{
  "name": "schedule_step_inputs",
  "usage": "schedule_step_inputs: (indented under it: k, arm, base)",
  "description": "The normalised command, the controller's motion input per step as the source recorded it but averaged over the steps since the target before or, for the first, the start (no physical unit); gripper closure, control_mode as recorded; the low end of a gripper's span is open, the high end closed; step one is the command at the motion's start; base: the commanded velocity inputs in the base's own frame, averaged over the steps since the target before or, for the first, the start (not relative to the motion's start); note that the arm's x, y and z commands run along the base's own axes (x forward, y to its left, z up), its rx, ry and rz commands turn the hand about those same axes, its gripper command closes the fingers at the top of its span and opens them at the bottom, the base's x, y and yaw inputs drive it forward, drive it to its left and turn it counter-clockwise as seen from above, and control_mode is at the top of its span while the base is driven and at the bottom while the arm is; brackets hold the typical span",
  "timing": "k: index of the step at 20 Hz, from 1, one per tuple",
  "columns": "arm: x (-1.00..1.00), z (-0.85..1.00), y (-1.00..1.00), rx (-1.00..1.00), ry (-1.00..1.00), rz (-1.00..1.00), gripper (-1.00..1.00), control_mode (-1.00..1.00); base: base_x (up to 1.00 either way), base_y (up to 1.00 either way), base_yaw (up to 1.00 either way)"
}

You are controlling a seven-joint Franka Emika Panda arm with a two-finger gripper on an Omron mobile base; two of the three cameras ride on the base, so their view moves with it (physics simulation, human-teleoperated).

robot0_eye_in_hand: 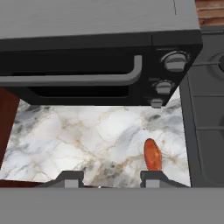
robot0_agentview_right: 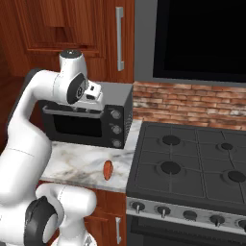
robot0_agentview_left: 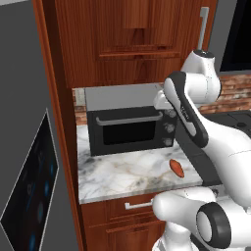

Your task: Place the sweet potato in the correct fridge rack based on whether it is a fruit or vegetable. Finally, close the fridge door.

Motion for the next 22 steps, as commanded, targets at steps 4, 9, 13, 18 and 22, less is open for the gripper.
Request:
schedule_step_inputs:
  k: [4, 9, 13, 18, 22]
  arm:
    - [-0.2, -0.1, -0.03, 0.0, 0.01, 0.0, -1.0, -1.0]
    - [-0.47, -0.26, -0.07, 0.0, 0.06, 0.0, -1.0, -1.0]
    - [-0.31, -0.53, -0.17, -0.01, 0.0, 0.0, -1.0, -1.0]
    - [-0.04, -0.69, -0.34, -0.01, 0.02, 0.0, -1.0, -1.0]
    - [0.0, -0.81, -0.41, -0.06, 0.11, 0.0, -1.0, -1.0]
  base:
    - [0.0, 0.0, 0.0]
    - [0.0, 0.0, 0.0]
    - [0.0, 0.0, 0.0]
    - [0.0, 0.0, 0.0]
    - [0.0, 0.0, 0.0]
